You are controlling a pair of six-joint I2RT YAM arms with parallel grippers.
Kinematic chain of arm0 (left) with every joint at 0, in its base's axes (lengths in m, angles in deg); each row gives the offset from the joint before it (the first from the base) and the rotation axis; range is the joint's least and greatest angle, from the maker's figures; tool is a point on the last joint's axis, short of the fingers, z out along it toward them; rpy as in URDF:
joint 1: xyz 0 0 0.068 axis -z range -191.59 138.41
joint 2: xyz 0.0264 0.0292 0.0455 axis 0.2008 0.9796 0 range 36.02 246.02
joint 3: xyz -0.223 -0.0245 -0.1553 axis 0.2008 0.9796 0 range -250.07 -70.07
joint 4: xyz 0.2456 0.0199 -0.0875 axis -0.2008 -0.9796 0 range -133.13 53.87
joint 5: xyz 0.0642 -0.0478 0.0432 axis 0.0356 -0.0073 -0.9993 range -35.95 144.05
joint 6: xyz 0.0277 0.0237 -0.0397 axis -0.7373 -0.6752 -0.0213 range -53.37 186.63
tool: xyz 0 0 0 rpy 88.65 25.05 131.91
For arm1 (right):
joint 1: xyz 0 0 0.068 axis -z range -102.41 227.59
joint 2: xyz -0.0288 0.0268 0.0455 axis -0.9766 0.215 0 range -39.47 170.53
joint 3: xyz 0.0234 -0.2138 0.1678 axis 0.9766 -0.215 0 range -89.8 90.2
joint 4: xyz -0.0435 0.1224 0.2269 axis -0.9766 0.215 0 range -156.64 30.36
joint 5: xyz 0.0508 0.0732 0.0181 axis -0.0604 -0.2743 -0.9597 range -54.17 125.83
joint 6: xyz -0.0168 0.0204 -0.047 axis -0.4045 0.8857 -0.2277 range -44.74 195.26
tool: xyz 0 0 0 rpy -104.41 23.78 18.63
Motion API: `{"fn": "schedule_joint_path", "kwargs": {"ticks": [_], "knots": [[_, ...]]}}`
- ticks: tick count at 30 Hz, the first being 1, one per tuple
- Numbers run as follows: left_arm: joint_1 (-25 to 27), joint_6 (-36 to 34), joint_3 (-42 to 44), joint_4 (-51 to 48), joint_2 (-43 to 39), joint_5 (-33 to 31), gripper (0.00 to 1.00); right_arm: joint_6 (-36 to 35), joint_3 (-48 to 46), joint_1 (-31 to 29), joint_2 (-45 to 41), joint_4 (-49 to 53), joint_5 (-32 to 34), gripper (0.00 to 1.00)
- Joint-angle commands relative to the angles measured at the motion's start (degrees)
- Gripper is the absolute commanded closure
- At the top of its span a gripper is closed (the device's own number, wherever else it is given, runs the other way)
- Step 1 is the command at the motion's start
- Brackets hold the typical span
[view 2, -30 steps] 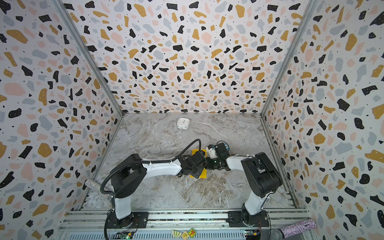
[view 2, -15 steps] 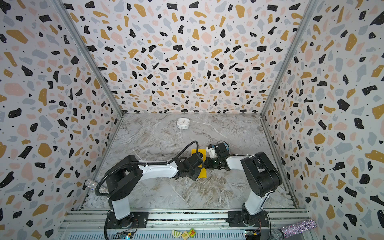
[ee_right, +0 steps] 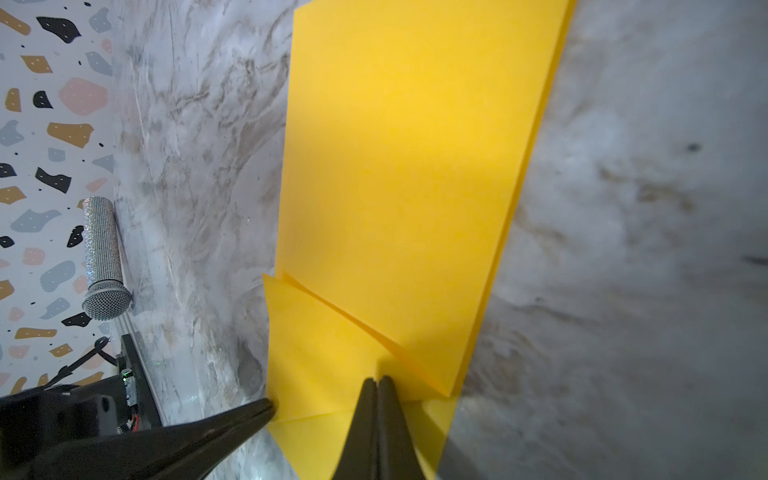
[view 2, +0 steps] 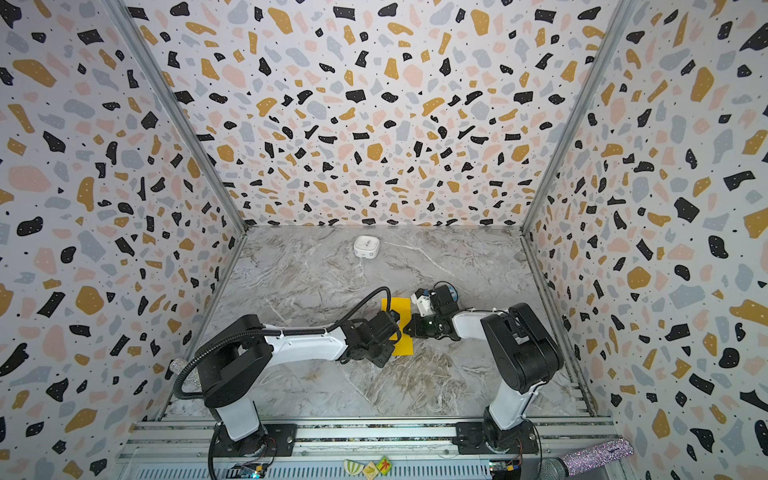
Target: Fold a paper plane with a square sheet of paper (pick it up from the middle)
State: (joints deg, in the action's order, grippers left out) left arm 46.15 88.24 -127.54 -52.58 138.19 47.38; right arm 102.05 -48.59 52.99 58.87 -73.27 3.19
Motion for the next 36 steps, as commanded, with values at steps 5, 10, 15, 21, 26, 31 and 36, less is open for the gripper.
{"fn": "schedule_joint_path", "kwargs": {"ticks": [5, 10, 15, 21, 26, 31, 36], "knots": [[0.98, -0.43, 3.82, -5.59, -2.94, 1.29, 1.00, 0.01, -1.84, 0.34, 3.39, 7.63, 9.07, 0.95], [0.89, 0.20, 4.07, -4.37, -7.67, 2.29, 0.99, 0.37, -2.19, 0.35, 1.49, 5.65, 6.69, 0.94], [-1.49, 3.71, 3.60, 1.94, -12.71, 2.03, 0.93, 1.40, -2.19, 0.51, -2.00, 2.74, 3.29, 0.86], [-4.61, 5.30, 1.36, 9.27, -10.03, 5.99, 0.90, 5.95, -3.30, 2.15, -7.41, -4.83, -2.89, 0.68], [-5.94, 5.48, -2.30, 10.96, -4.22, 5.64, 0.94, 9.51, -5.47, 3.97, -10.24, -8.20, -3.66, 0.55], [-7.15, 5.55, -4.31, 11.68, 0.29, 5.47, 0.98, 11.08, -7.43, 4.89, -11.51, -8.11, -2.56, 0.49], [-7.80, 6.40, -5.02, 10.70, 3.47, 4.49, 1.00, 12.80, -8.42, 4.83, -11.02, -9.01, -3.09, 0.44]]}}
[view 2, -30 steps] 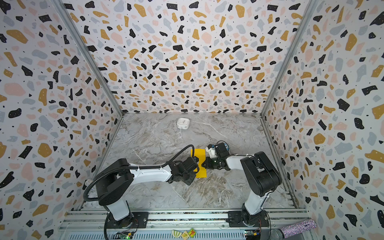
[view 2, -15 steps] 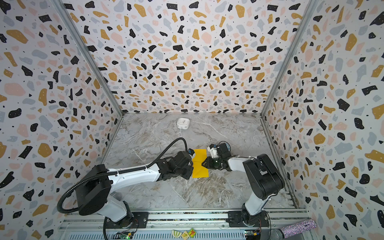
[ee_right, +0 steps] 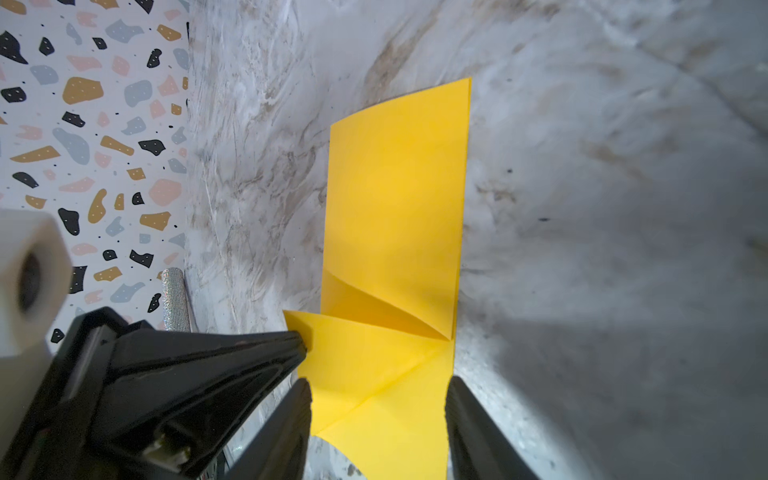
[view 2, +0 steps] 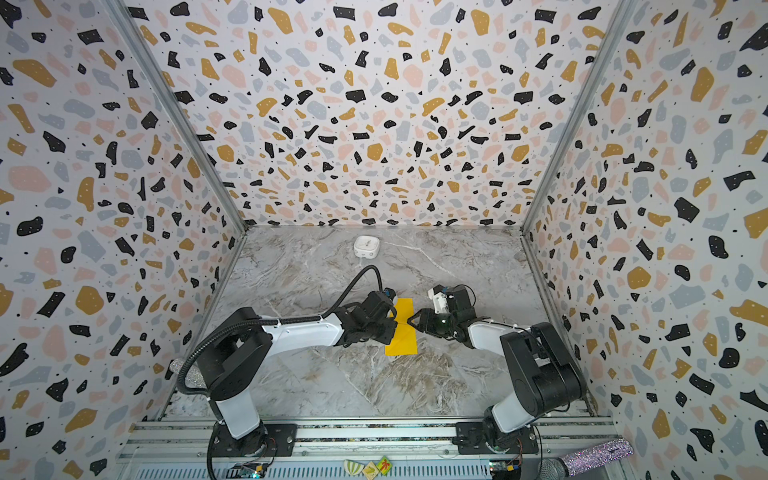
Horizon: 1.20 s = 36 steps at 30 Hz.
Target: Fold a paper plane with a square sheet of paper (pick it up from the middle)
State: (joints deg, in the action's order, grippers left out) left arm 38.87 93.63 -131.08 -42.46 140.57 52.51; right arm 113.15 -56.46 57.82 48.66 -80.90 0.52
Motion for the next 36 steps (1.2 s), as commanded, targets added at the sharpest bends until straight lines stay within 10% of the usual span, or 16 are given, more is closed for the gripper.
{"fn": "schedule_joint_path", "kwargs": {"ticks": [1, 36], "knots": [[-0.73, 1.41, -1.48, 0.39, 1.65, -0.66, 1.00, 2.19, -0.71, 0.01, -0.40, -1.69, -0.78, 0.44], [-1.50, 10.98, 8.37, 5.69, 1.31, 0.92, 1.00, 18.42, -1.70, -2.64, 8.89, -15.31, -8.19, 0.53]]}}
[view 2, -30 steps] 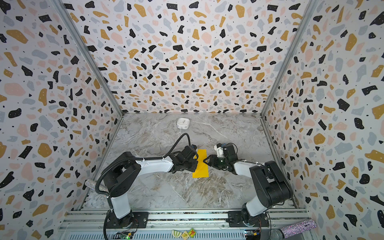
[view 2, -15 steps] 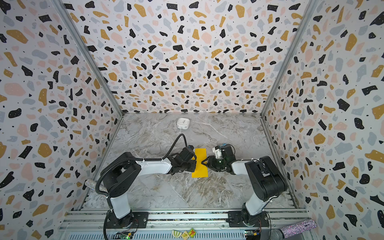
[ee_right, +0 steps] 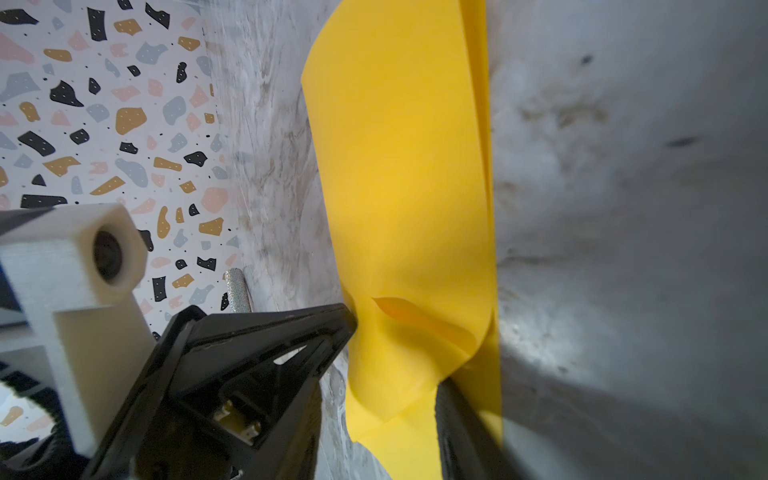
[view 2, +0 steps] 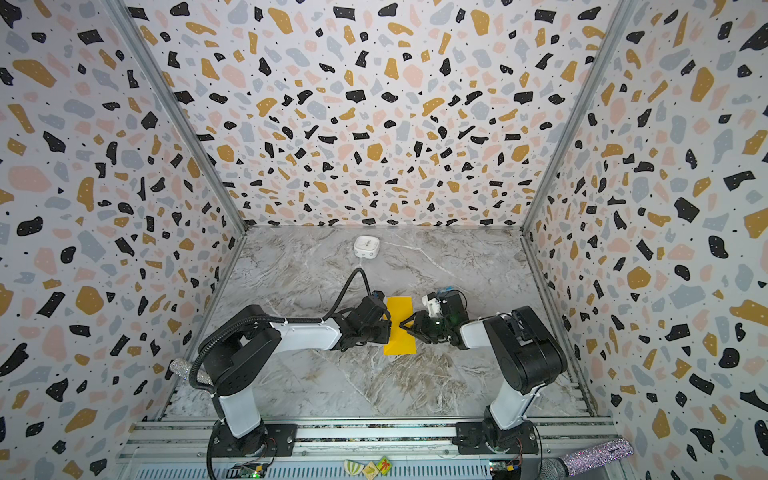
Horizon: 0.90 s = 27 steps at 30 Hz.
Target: Fold a paper plane with a square sheet of paper (pick it up from the middle)
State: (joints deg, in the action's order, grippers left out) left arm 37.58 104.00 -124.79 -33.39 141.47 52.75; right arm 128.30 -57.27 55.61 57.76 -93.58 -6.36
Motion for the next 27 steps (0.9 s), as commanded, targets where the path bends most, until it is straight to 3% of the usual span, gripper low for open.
{"fn": "schedule_joint_path", "kwargs": {"ticks": [1, 6, 17, 26, 27], "knots": [[-0.21, 0.69, 2.09, -3.30, 0.31, 0.64, 1.00, 3.95, -1.13, -0.43, -0.20, -3.18, -1.32, 0.53], [-0.26, 0.82, 2.25, -3.10, 0.03, 1.21, 1.00, 5.52, -1.60, -0.75, 0.19, -6.38, -1.57, 0.55], [-0.81, 0.87, 2.22, -3.09, -1.38, 2.31, 1.00, 7.37, -2.65, -2.43, 1.95, -10.23, -1.66, 0.72], [-3.01, 1.84, 2.93, -1.26, -7.18, 7.04, 1.00, 6.64, -3.68, -2.52, 1.45, -15.86, -0.96, 0.97], [-3.73, 2.14, 3.59, -0.56, -8.97, 8.10, 0.96, 6.58, -3.78, -2.54, 0.62, -16.76, -1.06, 0.98]]}}
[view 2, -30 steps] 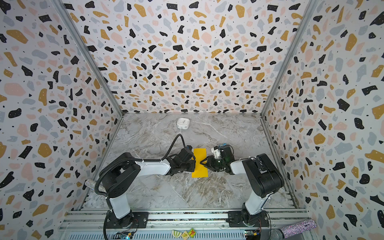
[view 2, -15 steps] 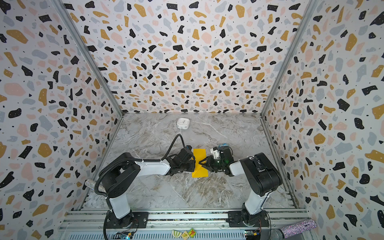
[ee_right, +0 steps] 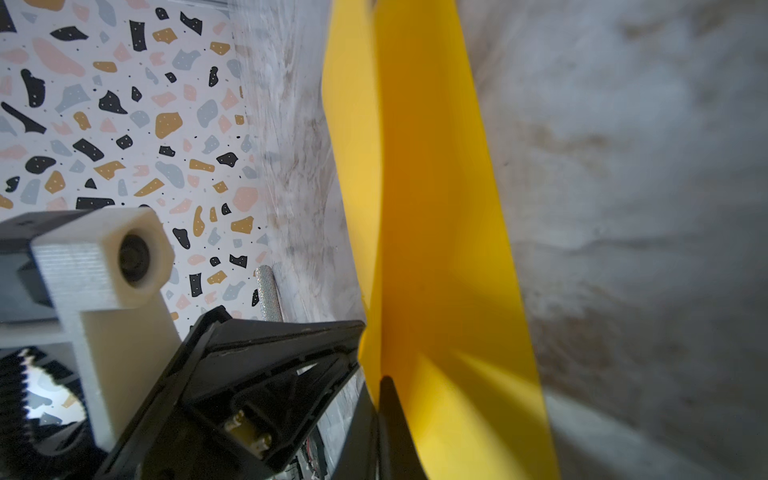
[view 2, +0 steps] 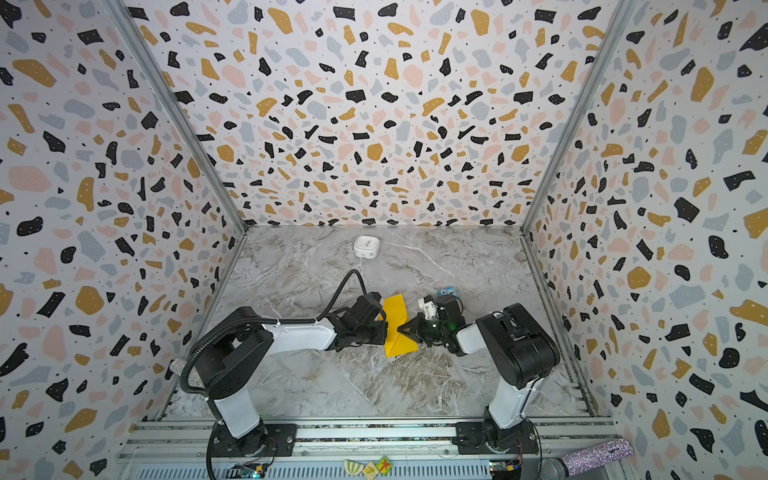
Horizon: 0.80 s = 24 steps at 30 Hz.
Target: Fold a paper plane with a square sheet of paper (pick it up from the middle)
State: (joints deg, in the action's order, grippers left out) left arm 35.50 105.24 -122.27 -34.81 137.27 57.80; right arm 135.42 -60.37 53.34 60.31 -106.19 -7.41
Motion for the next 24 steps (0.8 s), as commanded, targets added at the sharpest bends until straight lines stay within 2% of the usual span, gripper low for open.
{"fn": "schedule_joint_path", "kwargs": {"ticks": [1, 4, 8, 12, 14, 18, 21, 24], "knots": [[-2.27, 1.25, 1.74, 1.73, -6.58, 3.96, 0.92, -0.70, -0.69, -0.26, -2.74, -4.74, -0.25, 0.98], [-4.34, 3.25, 5.18, 4.65, -13.08, 6.34, 0.74, -0.77, -0.87, -0.14, -6.08, -6.76, -1.56, 0.99], [-6.19, 7.11, 12.15, 12.50, -21.56, 10.97, 0.41, 1.73, -0.59, -0.10, -10.11, -10.27, -4.86, 0.98], [-6.52, 11.62, 18.13, 23.75, -27.13, 15.85, 0.19, 6.74, -0.61, -0.05, -13.08, -15.60, -7.26, 0.98], [-6.50, 16.18, 20.62, 30.39, -28.17, 18.34, 0.15, 9.29, -0.61, -0.08, -14.31, -18.35, -8.05, 0.98], [-6.51, 21.59, 22.11, 38.30, -27.40, 21.39, 0.13, 13.02, 0.05, -0.09, -16.30, -21.05, -8.92, 0.98], [-6.49, 23.23, 21.86, 41.74, -26.70, 22.97, 0.16, 13.67, 0.88, -0.10, -17.54, -20.54, -8.96, 0.98], [-6.40, 24.61, 21.62, 44.39, -26.00, 24.26, 0.23, 14.12, 1.29, -0.09, -17.96, -20.14, -9.06, 0.98]]}}
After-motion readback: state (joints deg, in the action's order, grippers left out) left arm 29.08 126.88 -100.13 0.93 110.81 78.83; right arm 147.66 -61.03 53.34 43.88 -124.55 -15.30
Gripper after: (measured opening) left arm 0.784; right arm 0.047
